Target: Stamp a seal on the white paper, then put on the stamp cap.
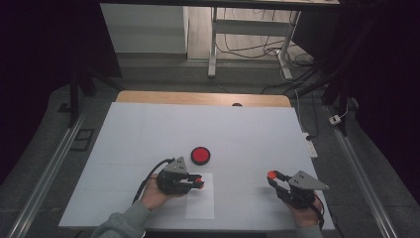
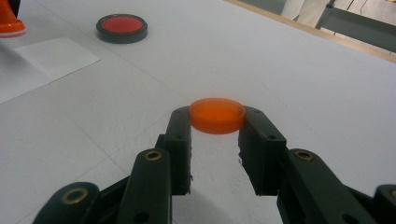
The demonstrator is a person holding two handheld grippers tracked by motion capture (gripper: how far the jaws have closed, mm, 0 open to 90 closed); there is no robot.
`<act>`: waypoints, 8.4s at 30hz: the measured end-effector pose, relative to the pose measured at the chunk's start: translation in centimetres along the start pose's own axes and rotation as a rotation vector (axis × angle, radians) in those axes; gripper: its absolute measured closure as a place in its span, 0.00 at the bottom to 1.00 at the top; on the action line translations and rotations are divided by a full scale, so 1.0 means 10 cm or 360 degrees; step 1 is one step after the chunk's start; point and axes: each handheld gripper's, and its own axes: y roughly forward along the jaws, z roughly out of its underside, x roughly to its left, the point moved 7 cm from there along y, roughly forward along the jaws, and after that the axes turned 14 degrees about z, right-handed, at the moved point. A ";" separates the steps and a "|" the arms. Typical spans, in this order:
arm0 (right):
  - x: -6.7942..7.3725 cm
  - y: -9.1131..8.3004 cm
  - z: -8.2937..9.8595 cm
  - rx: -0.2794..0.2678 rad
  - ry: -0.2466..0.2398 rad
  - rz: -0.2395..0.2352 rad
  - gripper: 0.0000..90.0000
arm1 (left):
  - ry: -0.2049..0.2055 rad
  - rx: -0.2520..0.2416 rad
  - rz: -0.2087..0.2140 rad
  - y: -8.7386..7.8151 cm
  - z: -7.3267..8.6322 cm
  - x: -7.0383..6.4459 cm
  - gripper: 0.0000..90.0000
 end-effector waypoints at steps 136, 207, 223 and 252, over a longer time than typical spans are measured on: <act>0.01 0.00 -0.01 -0.0015 0.0005 -0.0010 0.72 | 0.0073 -0.0190 -0.0077 -0.05 -0.08 -0.08 0.80; 0.27 0.13 -0.11 -0.0020 -0.0022 -0.0111 0.72 | -0.0050 -0.0358 -0.0077 -0.52 -0.22 -0.04 0.80; 0.49 0.22 -0.19 -0.0034 -0.0081 -0.0186 0.72 | -0.0057 -0.0345 -0.0057 -0.48 -0.21 -0.04 0.80; 0.91 0.31 -0.36 -0.0084 -0.0110 -0.0341 0.72 | -0.0059 -0.0335 -0.0036 -0.43 -0.22 -0.05 0.80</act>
